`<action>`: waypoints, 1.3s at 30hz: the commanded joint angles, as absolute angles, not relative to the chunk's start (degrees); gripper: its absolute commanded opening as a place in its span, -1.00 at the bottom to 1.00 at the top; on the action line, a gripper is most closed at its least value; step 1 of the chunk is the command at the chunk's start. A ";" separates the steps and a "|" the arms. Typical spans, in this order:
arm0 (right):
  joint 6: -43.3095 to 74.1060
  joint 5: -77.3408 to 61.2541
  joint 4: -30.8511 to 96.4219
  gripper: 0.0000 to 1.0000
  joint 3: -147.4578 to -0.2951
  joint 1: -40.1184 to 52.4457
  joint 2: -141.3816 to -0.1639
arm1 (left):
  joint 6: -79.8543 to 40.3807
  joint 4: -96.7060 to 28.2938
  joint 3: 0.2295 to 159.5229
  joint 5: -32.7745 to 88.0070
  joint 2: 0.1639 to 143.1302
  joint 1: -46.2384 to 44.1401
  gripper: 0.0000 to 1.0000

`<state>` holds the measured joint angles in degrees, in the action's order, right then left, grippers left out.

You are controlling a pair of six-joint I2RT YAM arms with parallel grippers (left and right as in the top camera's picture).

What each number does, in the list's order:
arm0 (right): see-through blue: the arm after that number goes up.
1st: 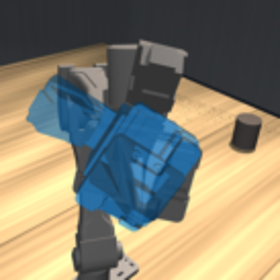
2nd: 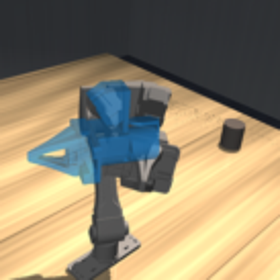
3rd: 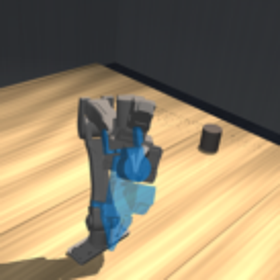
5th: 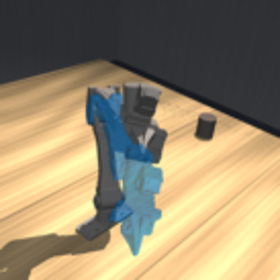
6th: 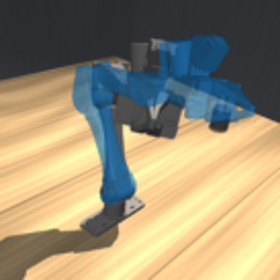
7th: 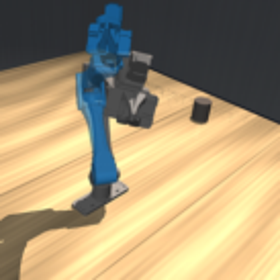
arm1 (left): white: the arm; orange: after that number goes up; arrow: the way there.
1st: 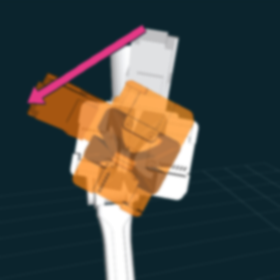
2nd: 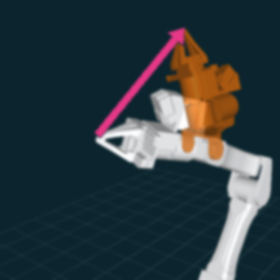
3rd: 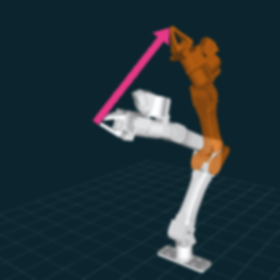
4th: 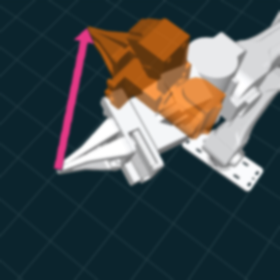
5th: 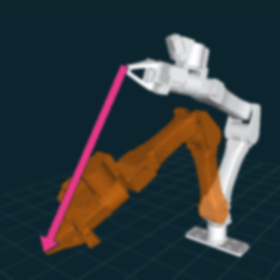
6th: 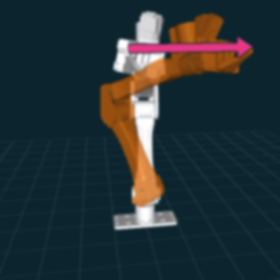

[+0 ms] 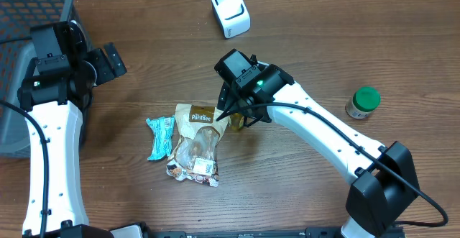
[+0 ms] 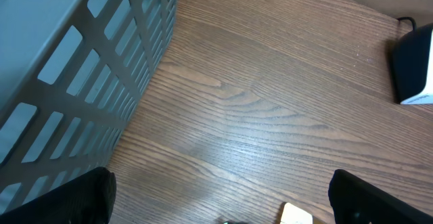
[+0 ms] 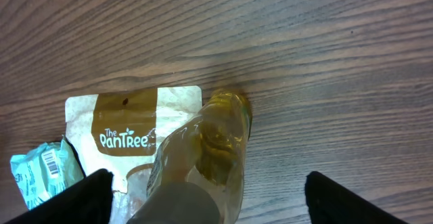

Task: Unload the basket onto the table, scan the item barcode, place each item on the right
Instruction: 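Lower the right gripper around the yellow bottle's neck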

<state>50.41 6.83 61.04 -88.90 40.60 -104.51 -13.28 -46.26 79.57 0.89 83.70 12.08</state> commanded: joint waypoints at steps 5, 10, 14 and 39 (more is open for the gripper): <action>51.00 7.46 60.73 0.79 -88.75 40.77 -103.74 | -12.19 -46.24 80.84 0.93 83.37 11.97 0.99; 51.00 7.01 59.96 1.00 -88.75 40.77 -103.74 | -12.21 -46.24 80.84 0.93 83.37 11.97 0.99; 51.00 6.79 59.83 1.00 -88.75 40.77 -103.74 | -12.21 -46.24 80.84 0.93 83.37 11.97 0.99; 51.00 6.37 57.80 1.00 -88.75 40.77 -103.74 | -12.21 -46.24 80.84 0.93 83.37 11.97 0.99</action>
